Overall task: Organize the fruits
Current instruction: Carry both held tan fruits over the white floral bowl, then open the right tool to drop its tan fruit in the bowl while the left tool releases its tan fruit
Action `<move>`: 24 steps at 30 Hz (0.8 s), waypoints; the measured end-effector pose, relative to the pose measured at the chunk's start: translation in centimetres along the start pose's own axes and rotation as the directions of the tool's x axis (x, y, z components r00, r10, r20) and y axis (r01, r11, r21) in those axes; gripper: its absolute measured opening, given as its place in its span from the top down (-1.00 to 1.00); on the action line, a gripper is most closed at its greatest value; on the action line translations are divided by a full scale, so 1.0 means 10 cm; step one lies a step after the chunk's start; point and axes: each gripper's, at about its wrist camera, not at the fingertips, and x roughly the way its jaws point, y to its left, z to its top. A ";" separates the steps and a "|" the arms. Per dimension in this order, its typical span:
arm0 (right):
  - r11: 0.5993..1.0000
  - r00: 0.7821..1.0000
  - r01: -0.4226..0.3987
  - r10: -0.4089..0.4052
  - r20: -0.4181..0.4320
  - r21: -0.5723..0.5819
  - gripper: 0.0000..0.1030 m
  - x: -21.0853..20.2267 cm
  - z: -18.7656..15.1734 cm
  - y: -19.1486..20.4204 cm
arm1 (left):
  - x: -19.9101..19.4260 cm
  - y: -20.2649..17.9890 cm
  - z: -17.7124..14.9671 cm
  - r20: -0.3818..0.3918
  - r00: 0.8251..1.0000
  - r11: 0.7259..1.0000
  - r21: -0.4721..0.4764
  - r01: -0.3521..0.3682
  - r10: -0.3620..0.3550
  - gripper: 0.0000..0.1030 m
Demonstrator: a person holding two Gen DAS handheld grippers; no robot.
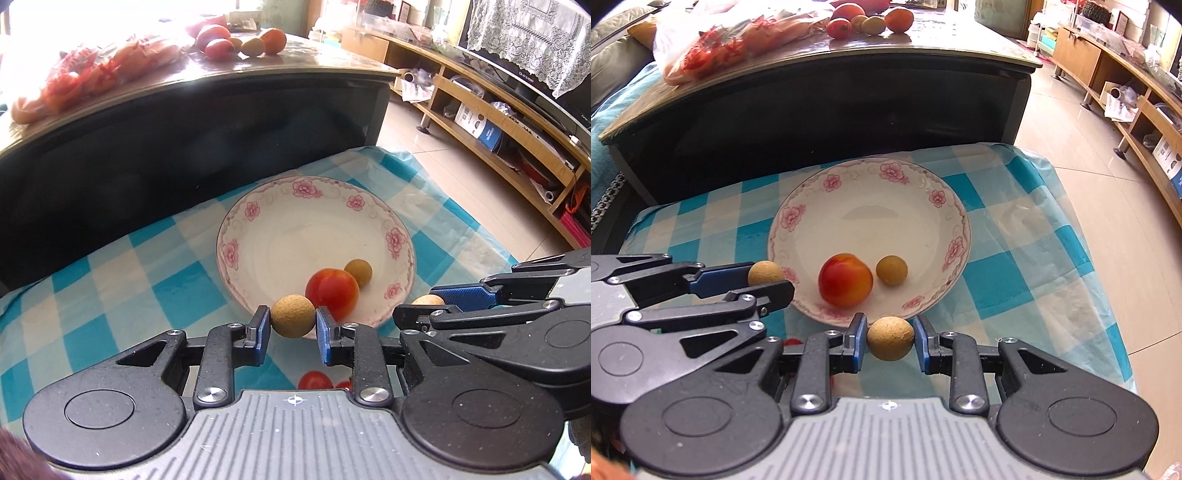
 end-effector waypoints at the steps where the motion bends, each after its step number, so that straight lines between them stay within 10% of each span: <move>1: 1.000 1.000 0.000 0.000 -0.001 0.004 0.39 0.02 0.02 -0.01 | 0.02 0.00 0.02 -0.002 1.000 1.000 -0.002 0.000 0.000 0.35; 24: 0.999 1.000 -0.014 0.014 -0.023 0.037 0.39 0.44 0.29 -0.13 | 0.38 0.04 0.17 -0.045 0.999 1.000 -0.020 -0.018 0.017 0.36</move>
